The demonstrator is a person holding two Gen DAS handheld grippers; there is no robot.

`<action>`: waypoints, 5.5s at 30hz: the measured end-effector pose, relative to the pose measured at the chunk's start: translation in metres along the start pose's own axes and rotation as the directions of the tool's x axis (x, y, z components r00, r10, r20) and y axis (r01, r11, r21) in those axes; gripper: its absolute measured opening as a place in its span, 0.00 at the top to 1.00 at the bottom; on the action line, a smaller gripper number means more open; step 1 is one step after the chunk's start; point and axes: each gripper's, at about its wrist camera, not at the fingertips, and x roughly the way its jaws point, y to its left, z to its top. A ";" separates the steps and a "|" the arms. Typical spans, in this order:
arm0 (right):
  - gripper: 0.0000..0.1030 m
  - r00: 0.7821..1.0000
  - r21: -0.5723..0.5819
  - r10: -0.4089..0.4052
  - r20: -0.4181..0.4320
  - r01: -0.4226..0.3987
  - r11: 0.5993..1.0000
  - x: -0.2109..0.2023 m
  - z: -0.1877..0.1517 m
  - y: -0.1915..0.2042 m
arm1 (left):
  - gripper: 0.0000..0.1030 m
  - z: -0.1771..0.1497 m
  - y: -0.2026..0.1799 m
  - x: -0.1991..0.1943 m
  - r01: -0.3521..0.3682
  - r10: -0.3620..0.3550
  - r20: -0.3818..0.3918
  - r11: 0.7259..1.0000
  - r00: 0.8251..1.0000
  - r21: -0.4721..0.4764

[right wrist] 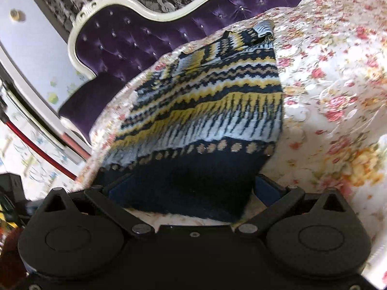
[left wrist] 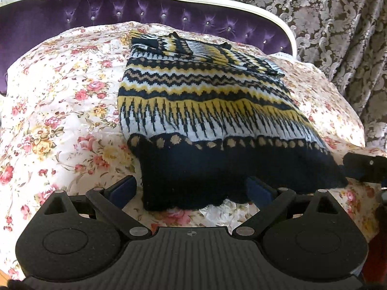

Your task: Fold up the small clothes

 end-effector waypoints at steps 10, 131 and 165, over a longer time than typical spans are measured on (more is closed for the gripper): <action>0.00 0.998 -0.011 0.049 0.049 -0.048 0.999 0.001 -0.005 0.001 | 0.07 0.007 0.006 0.008 0.025 -0.025 0.000 0.998 1.000 -0.056; 0.88 0.955 -0.265 -0.271 0.116 0.293 0.918 0.236 0.274 -0.099 | 0.91 0.259 0.113 0.240 -0.136 0.150 0.121 0.984 0.981 -0.111; 0.00 0.926 -0.258 -0.376 0.043 0.374 0.891 0.176 0.200 -0.099 | 0.00 0.193 0.086 0.199 -0.299 0.296 0.054 0.953 0.954 0.041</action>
